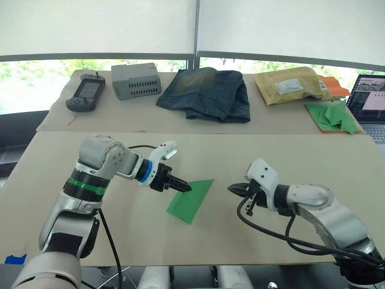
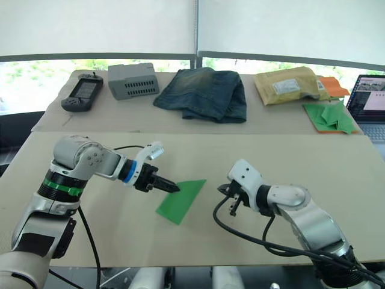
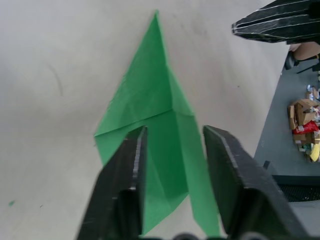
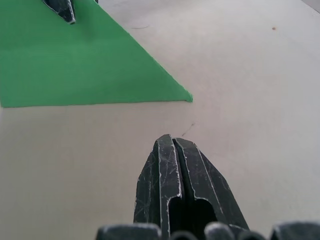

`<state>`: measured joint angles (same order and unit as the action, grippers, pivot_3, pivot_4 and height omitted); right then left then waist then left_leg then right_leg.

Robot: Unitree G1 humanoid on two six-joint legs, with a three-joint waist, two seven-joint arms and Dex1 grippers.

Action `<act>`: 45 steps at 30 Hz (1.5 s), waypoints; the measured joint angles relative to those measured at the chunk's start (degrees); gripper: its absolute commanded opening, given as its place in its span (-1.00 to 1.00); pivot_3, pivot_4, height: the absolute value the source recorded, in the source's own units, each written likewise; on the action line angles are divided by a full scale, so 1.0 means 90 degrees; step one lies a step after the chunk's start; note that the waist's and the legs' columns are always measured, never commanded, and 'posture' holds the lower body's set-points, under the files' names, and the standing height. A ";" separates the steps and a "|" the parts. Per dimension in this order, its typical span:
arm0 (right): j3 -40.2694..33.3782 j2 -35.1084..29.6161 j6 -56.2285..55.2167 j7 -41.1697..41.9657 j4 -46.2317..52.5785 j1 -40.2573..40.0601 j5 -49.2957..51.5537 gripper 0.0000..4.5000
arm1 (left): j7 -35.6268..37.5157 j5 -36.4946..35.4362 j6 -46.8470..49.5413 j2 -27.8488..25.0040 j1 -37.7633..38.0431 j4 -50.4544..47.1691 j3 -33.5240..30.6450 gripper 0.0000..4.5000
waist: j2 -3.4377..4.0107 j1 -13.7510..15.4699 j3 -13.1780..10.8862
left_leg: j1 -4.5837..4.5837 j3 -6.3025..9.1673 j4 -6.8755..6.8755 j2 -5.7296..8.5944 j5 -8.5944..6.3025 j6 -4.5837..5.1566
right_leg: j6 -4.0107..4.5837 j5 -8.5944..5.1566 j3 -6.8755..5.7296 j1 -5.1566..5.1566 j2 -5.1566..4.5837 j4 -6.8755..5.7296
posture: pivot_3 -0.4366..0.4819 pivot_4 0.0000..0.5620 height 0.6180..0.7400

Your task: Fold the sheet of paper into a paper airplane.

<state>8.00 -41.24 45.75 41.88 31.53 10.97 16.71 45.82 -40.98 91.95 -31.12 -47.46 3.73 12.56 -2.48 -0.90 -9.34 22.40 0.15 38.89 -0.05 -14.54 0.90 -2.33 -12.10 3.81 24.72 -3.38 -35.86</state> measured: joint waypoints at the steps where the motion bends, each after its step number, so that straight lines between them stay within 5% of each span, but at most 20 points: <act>1: 0.0000 0.0000 0.0000 -0.0011 0.0000 0.0000 0.0007 -1.00 | -0.0029 -0.0008 0.0013 0.0042 0.0000 0.0064 -0.0031 -0.85 | 0.0000 0.0003 0.0000 | 0.0000 0.0001 0.0000 0.0000 0.0000 0.0000 | 0.0000 0.0000 0.0000 0.0000 0.0000 0.0000 | -0.05 -0.47 0.81; 2: 0.0000 0.0000 0.0000 -0.0020 0.0000 0.0002 0.0016 -1.00 | -0.0082 -0.0013 0.0029 0.0094 0.0000 0.0159 -0.0082 -0.98 | 0.0000 0.0005 0.0000 | 0.0000 0.0001 0.0000 0.0000 0.0000 0.0000 | 0.0000 0.0000 0.0000 0.0000 0.0000 -0.0001 | -0.05 -0.47 0.81; 11: -0.0055 -0.0132 -0.0003 0.0038 -0.0067 0.0171 0.0035 -1.00 | -0.1689 -0.1052 0.0045 0.0715 0.0042 0.1250 -0.1493 -0.98 | -0.0001 0.0004 0.0000 | -0.0001 0.0025 0.0008 0.0001 0.0000 0.0000 | 0.0010 0.0014 0.0003 -0.0001 -0.0006 -0.0004 | -0.05 -0.47 0.81; 23: -0.0022 -0.0160 -0.0065 0.0204 -0.0434 0.0640 0.0011 -1.00 | -0.7338 -0.2875 0.0046 0.3566 0.0598 0.1375 -0.5381 -0.98 | -0.0005 0.0036 -0.0002 | 0.0001 0.0035 0.0009 0.0014 0.0003 -0.0007 | 0.0019 0.0046 0.0009 -0.0002 -0.0036 -0.0005 | -0.05 -0.47 0.81; 26: 0.0015 -0.0148 -0.0122 0.0170 -0.0521 0.0725 -0.0048 -1.00 | -0.8459 -0.3439 0.0023 0.4144 0.0596 0.1141 -0.5886 -0.98 | -0.0007 0.0039 -0.0003 | 0.0000 0.0034 0.0009 0.0022 0.0004 -0.0009 | 0.0016 0.0047 0.0009 -0.0007 -0.0042 -0.0003 | -0.05 -0.47 0.81; 30: 0.0021 -0.0156 -0.0195 0.0082 -0.0700 0.0727 -0.0239 -1.00 | -0.9756 -0.4385 -0.0320 0.4175 0.0645 0.0893 -0.6004 -0.98 | -0.0007 0.0028 -0.0004 | -0.0005 0.0031 0.0009 0.0027 0.0007 -0.0016 | 0.0015 0.0048 0.0013 -0.0007 -0.0037 -0.0005 | -0.05 -0.47 0.81; 37: 0.0021 -0.0151 -0.0213 0.0032 -0.0712 0.0746 -0.0294 -1.00 | -1.1023 -0.6305 -0.0980 0.3766 0.1373 0.0832 -0.4609 -0.05 | -0.0007 0.0053 -0.0004 | -0.0009 0.0035 0.0009 0.0032 0.0010 -0.0021 | 0.0016 0.0050 0.0013 -0.0014 -0.0040 -0.0004 | -0.05 -0.47 0.81; 42: 0.0019 -0.0150 -0.0216 0.0038 -0.0690 0.0746 -0.0296 -1.00 | -1.0930 -0.7687 -0.1492 0.2279 0.1389 0.0863 -0.3682 0.72 | -0.0005 0.0016 -0.0003 | -0.0021 0.0042 0.0006 0.0023 0.0024 -0.0042 | 0.0033 0.0059 0.0012 -0.0017 -0.0013 -0.0009 | -0.05 -0.47 0.81; 45: 0.0014 0.0022 -0.0209 -0.0008 -0.0502 0.0741 -0.0217 -1.00 | -0.9954 -0.7821 -0.1252 0.1228 0.1366 0.1112 -0.3371 0.99 | -0.0005 -0.0012 -0.0003 | -0.0026 0.0028 0.0002 0.0021 0.0028 -0.0046 | 0.0040 0.0052 0.0003 -0.0022 0.0000 -0.0010 | -0.05 -0.47 0.81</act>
<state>8.13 -41.04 43.87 41.81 27.01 17.64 14.76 -43.76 -111.38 80.68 -20.07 -35.17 13.74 -17.77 -2.53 -1.00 -9.37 22.16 0.40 38.91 0.13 -14.29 0.49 -1.97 -11.63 3.83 24.52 -3.38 -35.95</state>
